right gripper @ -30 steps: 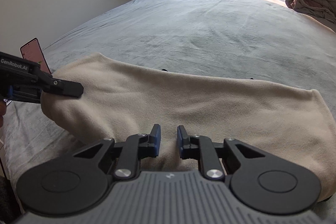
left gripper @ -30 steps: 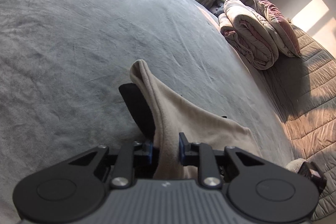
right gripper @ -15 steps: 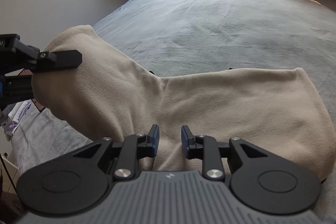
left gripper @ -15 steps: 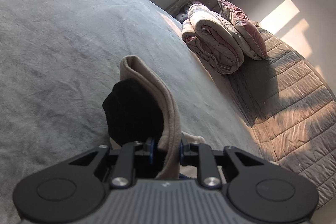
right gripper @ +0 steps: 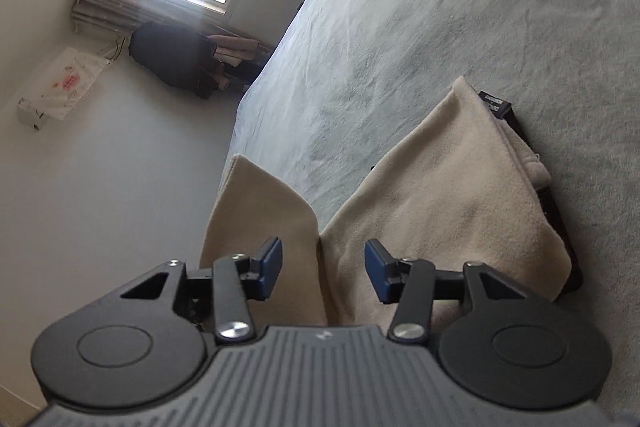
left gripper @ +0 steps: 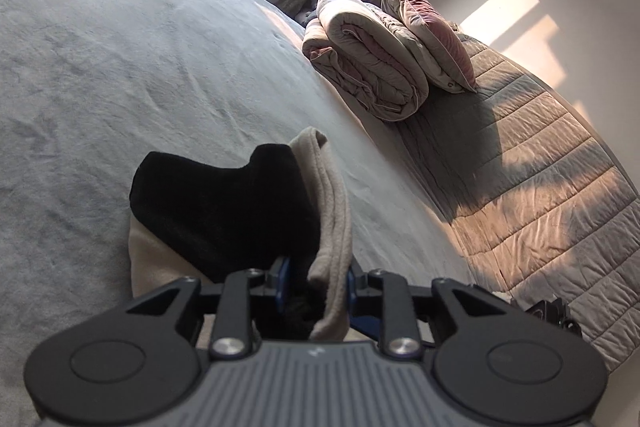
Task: Fold clothes
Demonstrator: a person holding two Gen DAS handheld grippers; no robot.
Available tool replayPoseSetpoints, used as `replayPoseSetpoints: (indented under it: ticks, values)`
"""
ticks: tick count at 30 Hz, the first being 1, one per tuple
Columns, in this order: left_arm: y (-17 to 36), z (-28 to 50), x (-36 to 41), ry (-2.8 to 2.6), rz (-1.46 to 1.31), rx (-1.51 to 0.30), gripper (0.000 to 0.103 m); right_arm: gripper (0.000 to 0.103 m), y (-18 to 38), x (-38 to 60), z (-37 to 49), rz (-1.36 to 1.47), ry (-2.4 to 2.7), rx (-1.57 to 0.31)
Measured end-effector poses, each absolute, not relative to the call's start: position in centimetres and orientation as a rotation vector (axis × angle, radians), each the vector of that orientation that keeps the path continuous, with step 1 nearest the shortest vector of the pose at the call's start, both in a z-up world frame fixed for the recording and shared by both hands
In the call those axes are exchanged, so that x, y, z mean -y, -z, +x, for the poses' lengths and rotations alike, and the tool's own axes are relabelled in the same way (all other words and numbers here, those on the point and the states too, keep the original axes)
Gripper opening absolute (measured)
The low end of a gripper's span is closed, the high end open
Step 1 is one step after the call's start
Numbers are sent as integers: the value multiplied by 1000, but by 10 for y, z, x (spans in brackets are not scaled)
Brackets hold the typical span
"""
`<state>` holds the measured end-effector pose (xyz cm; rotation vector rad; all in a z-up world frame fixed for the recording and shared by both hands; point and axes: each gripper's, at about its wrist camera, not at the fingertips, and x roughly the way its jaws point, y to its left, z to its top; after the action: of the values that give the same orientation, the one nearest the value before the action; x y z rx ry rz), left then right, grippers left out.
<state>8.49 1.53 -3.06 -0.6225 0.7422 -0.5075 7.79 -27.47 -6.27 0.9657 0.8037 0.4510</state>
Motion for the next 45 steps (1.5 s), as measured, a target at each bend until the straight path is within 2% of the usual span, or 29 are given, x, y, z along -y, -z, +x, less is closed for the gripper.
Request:
replayPoseSetpoints:
  ticks: [4, 10, 16, 21, 23, 29, 37, 38, 40, 42, 45]
  values:
    - [46, 85, 1, 536, -573, -769, 38, 58, 72, 292, 79, 1083, -436, -819]
    - [48, 78, 15, 640, -545, -788, 48, 61, 66, 288, 78, 1044, -434, -856]
    - [31, 68, 0, 632, -512, -773, 50, 63, 64, 287, 74, 1021, -417, -861]
    - [25, 66, -30, 461, -495, -714, 45, 63, 61, 276, 77, 945, -398, -868]
    - [28, 68, -41, 375, -476, -703, 36, 63, 61, 270, 80, 901, -394, -871]
    - [54, 76, -53, 251, -489, -784, 19, 63, 57, 235, 82, 678, -386, -858]
    - [62, 69, -39, 245, -432, -755, 16, 64, 50, 185, 75, 290, -361, -786]
    - [61, 68, -38, 247, -419, -750, 16, 62, 51, 181, 72, 250, -354, -772]
    - [59, 67, -37, 248, -418, -744, 16, 47, 52, 176, 68, 178, -339, -742]
    - [55, 67, -37, 251, -419, -737, 16, 39, 50, 179, 68, 192, -331, -716]
    - [49, 65, -36, 248, -401, -705, 16, 36, 43, 190, 67, 251, -343, -674]
